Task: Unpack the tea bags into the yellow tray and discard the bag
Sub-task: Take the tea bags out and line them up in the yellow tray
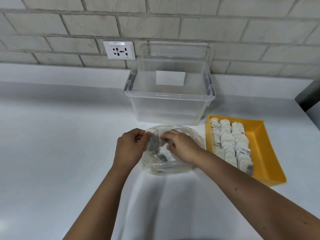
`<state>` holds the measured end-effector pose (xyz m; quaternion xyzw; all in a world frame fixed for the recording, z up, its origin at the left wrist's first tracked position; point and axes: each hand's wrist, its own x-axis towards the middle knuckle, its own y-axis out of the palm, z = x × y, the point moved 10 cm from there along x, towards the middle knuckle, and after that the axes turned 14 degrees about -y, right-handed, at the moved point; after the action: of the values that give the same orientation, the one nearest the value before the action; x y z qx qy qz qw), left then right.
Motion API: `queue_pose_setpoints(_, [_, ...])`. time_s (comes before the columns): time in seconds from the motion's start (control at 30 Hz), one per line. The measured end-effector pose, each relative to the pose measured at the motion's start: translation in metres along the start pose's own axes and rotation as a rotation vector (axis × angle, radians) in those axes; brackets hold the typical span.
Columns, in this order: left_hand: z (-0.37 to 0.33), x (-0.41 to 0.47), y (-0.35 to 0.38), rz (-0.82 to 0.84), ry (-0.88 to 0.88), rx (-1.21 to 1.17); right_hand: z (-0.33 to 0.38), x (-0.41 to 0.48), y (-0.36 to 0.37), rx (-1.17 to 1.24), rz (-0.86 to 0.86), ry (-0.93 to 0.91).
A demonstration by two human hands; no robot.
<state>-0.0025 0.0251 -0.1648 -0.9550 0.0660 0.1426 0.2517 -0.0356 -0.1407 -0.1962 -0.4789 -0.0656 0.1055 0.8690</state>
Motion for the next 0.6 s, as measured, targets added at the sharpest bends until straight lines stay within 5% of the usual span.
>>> queue_pose_setpoints(0.37, [0.01, 0.004, -0.004, 0.029, -0.053, -0.058, -0.002, 0.01, -0.003, -0.195, -0.162, 0.015])
queue_pose_setpoints(0.6, [0.004, -0.003, 0.0, 0.042, -0.074, -0.105, 0.02, -0.041, -0.067, 0.201, -0.463, 0.049])
